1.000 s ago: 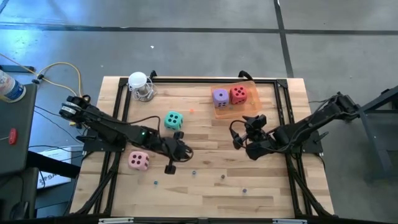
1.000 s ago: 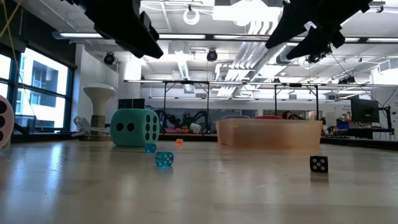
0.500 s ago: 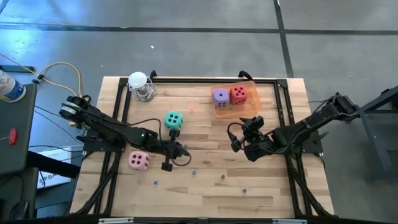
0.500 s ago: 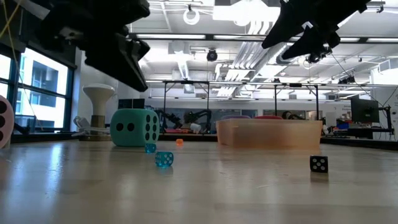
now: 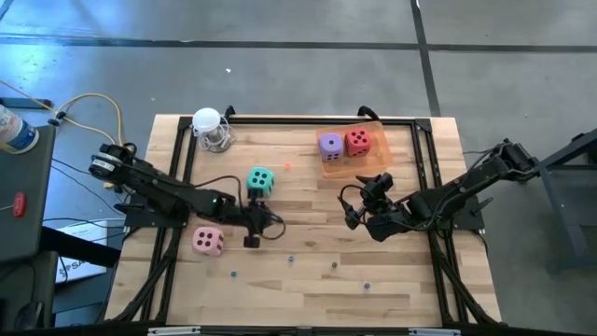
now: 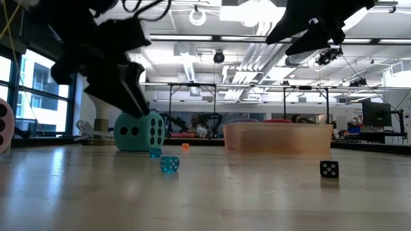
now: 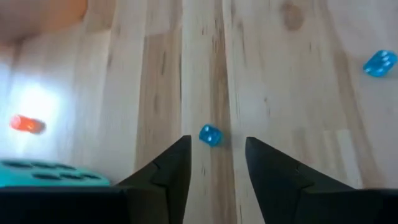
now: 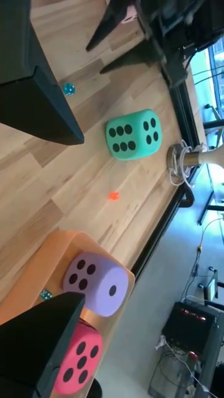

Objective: Pick & Place Dice
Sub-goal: Put the small light blue die into the the orange bin

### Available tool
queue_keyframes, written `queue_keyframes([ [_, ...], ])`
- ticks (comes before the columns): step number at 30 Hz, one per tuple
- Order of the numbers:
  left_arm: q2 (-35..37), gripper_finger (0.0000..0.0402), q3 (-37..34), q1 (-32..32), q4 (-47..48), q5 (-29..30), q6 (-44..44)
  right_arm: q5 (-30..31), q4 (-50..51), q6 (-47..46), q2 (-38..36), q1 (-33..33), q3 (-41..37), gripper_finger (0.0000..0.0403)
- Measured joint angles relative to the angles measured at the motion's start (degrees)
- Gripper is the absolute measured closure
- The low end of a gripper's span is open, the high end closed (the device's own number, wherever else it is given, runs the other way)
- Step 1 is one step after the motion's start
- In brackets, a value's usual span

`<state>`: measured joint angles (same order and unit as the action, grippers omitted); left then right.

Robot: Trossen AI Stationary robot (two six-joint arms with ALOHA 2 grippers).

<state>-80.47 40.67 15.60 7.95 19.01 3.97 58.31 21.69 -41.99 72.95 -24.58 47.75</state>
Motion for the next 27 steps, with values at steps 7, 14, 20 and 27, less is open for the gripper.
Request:
queue_keyframes([
  [7, 0.00, 0.0251, -5.36, -2.29, -11.28, -6.95, -0.66, -0.03, -0.09, -0.16, 0.00, 0.00, 0.00, 0.0005],
  [14, 0.00, 0.0251, -8.28, -4.47, -15.37, -9.75, -0.28, 0.00, -0.11, -0.18, 0.00, 0.00, 0.00, 0.0005],
  [20, -2.19, 0.0251, -8.66, -6.94, -16.62, -10.96, 0.39, -0.03, -0.24, -0.18, 0.00, 0.00, 0.00, 0.0005],
  [27, -9.61, 0.0252, -8.64, -10.29, -25.93, -20.67, -1.13, -0.11, -0.60, -0.19, 0.00, 0.00, 0.00, 0.0005],
])
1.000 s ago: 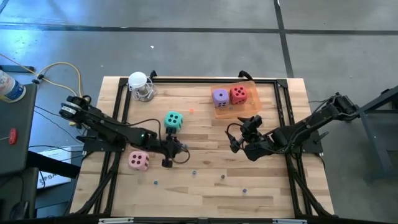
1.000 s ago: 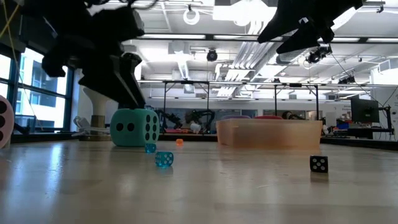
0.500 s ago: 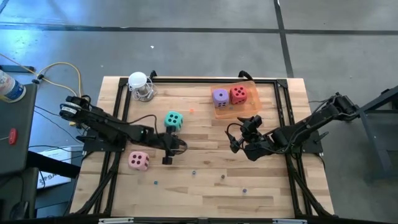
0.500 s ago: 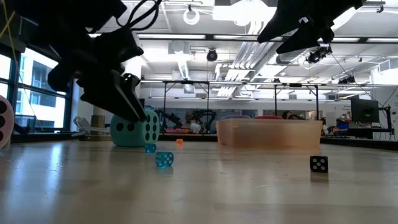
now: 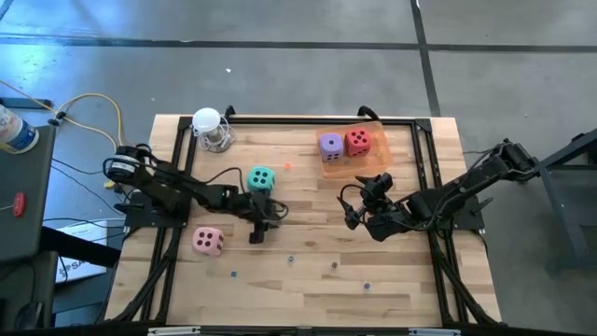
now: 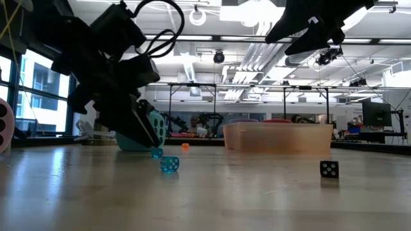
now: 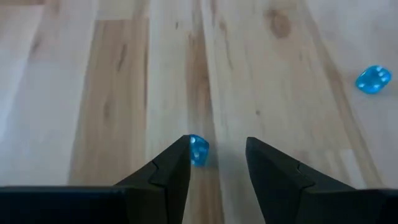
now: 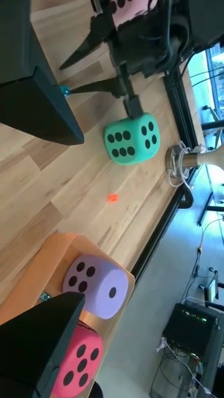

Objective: Pick & Place Dice
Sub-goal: Put the small light blue die into the the orange bin

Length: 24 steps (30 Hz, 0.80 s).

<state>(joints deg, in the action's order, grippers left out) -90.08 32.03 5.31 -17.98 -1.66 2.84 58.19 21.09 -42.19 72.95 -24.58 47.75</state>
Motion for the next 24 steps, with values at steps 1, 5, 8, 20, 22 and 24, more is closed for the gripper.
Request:
queue_keyframes([
  [1, -0.84, 0.0252, 0.00, -0.34, -1.24, -0.88, -0.01, -0.11, -0.01, 0.01, 0.00, 0.00, 0.00, 0.0005],
  [5, -1.49, 0.0252, 0.15, -1.48, -2.08, -2.33, 0.00, -0.32, -0.34, -0.01, 0.00, 0.00, 0.00, 0.0005],
  [8, -1.25, 0.0252, -0.06, -1.82, -1.40, -2.16, -0.73, -1.43, -0.36, -0.01, 0.00, 0.00, 0.00, 0.0005],
  [20, -1.28, 0.0252, -0.02, -1.32, -5.40, -1.24, -5.01, -1.62, -0.86, -0.01, 0.00, 0.00, 0.00, 0.0005],
  [22, -1.54, 0.0252, 0.00, -1.34, -6.84, -1.21, -6.51, -1.62, -0.86, -0.01, 0.00, 0.00, 0.00, 0.0005],
  [24, -1.62, 0.0252, 0.00, -1.34, -7.45, -1.24, -7.49, -1.62, -1.00, -0.01, 0.00, 0.00, 0.00, 0.0005],
])
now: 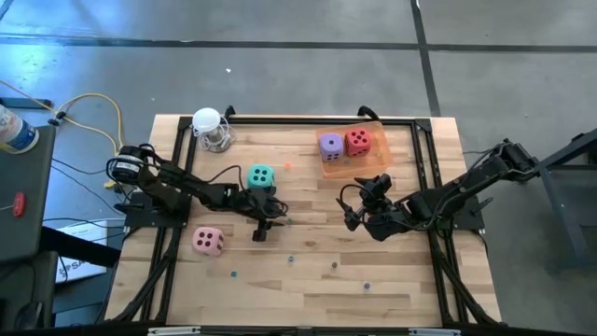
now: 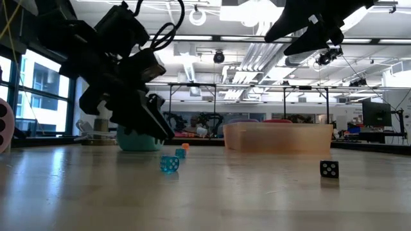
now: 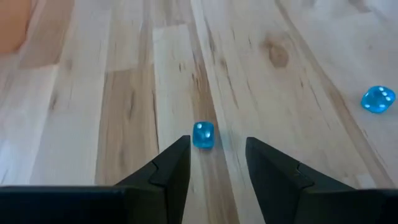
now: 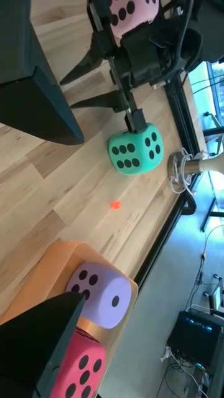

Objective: Pick & Place Dice
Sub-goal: Put the small light blue die into the the orange bin

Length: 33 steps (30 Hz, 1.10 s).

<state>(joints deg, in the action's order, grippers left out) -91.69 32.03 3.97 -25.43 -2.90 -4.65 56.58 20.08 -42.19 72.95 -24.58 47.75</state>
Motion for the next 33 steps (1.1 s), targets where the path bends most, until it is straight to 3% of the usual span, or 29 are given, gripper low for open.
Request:
queue_keyframes([
  [33, -10.71, 0.0252, 0.31, -1.98, -12.72, -4.14, 1.41, 0.42, -1.10, 0.44, 0.24, 0.00, 0.00, 0.0005],
])
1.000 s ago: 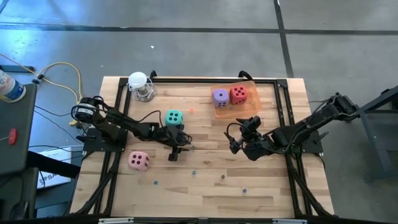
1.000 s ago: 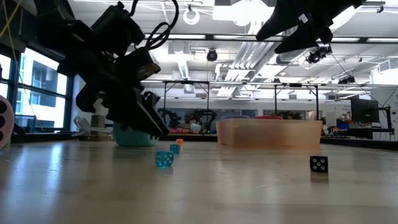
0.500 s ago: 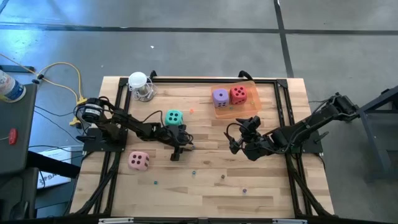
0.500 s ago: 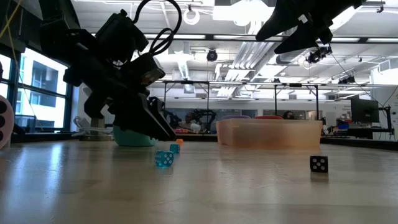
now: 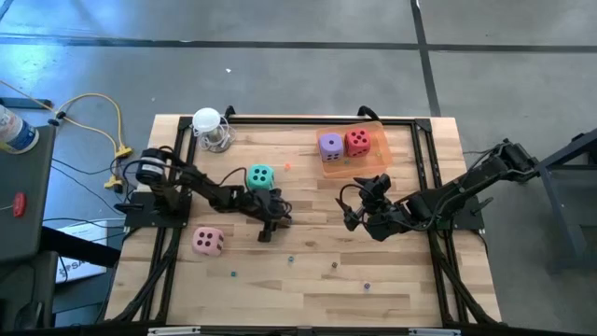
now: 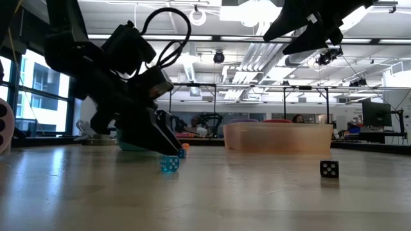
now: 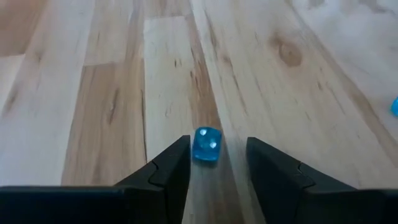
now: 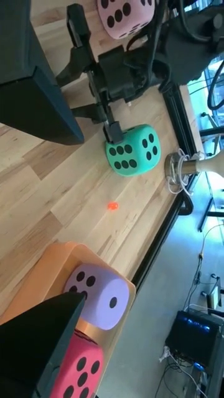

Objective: Pick & Place Dice
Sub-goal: Put the small light blue die into the the orange bin

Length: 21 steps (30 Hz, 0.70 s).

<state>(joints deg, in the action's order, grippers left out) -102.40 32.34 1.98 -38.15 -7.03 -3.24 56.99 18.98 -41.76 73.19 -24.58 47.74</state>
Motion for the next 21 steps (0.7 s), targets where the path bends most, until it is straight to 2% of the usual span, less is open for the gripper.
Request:
queue_keyframes([
  [8, -0.14, 0.0262, 0.00, -0.88, -0.03, -0.09, -0.38, 0.02, 0.02, 0.00, 0.00, 0.00, -0.02, 0.0005],
  [17, -0.14, 0.0339, 0.00, -0.92, 0.08, 0.32, -0.86, 0.00, 0.02, 0.00, 0.02, 0.00, 0.00, 0.0005],
  [21, -0.12, 0.0360, 0.00, -0.90, 0.08, 0.31, -0.82, 0.00, 0.02, 0.00, 0.02, 0.00, 0.00, 0.0005],
])
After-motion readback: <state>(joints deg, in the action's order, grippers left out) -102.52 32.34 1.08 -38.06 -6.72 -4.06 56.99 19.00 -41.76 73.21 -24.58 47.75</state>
